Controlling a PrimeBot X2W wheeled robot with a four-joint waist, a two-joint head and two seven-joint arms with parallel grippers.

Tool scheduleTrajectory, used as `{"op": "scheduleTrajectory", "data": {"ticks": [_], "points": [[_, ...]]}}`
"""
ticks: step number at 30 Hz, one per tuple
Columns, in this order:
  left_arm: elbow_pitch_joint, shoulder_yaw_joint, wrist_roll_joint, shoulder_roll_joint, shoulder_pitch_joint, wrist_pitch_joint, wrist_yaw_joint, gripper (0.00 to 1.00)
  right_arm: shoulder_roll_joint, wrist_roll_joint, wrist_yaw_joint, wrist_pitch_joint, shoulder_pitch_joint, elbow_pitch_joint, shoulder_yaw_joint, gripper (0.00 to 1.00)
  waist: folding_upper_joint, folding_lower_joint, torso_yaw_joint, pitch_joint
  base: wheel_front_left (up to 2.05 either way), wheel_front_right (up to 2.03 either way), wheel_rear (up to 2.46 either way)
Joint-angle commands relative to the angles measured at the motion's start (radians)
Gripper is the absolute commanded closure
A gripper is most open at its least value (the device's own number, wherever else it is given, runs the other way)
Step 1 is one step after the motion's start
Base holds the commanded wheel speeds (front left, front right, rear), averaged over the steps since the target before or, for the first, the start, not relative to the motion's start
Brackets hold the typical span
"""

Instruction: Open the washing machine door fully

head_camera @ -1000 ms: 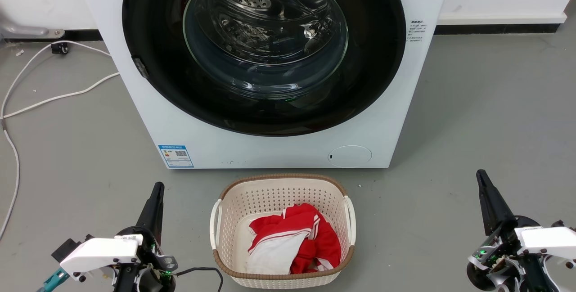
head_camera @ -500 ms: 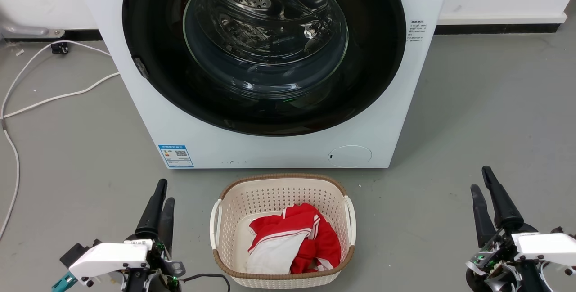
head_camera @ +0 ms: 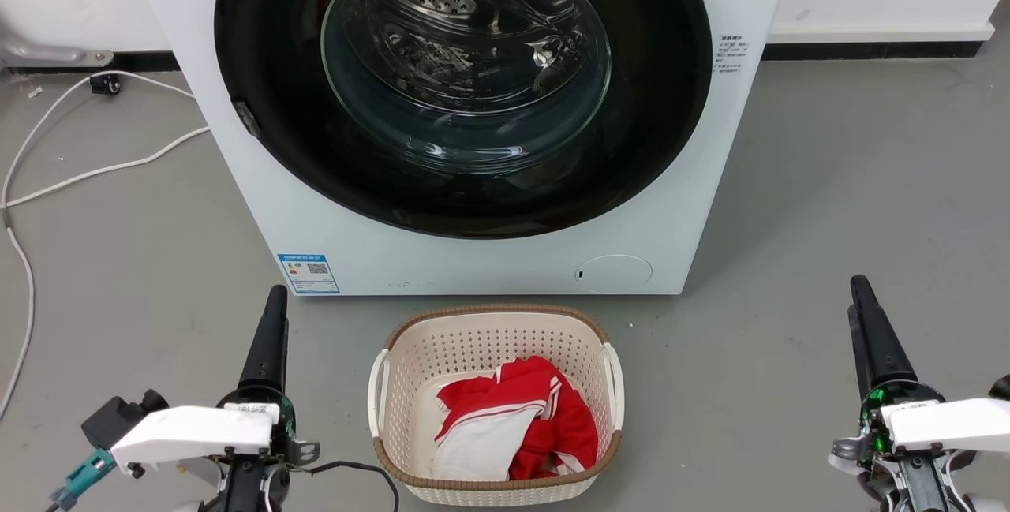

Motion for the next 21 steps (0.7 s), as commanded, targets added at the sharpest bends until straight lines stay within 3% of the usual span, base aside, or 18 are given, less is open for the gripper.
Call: {"op": "scheduleTrajectory", "data": {"ticks": [1,21], "points": [[-0.035,-0.005,0.051,0.003,-0.028,-0.011,-0.002,0.00,-0.002,-0.059,0.000,-0.013,-0.010,-0.036,0.003,0.00,-0.0001,0.0000,-0.001,0.000,0.00,0.00,0.00],[-0.127,-0.021,0.524,0.003,-0.013,-0.086,0.000,0.00,-0.001,-0.575,0.000,-0.086,0.029,-0.112,0.039,0.00,-0.0001,0.0000,-0.009,0.002,0.00,0.00,0.00]]}}
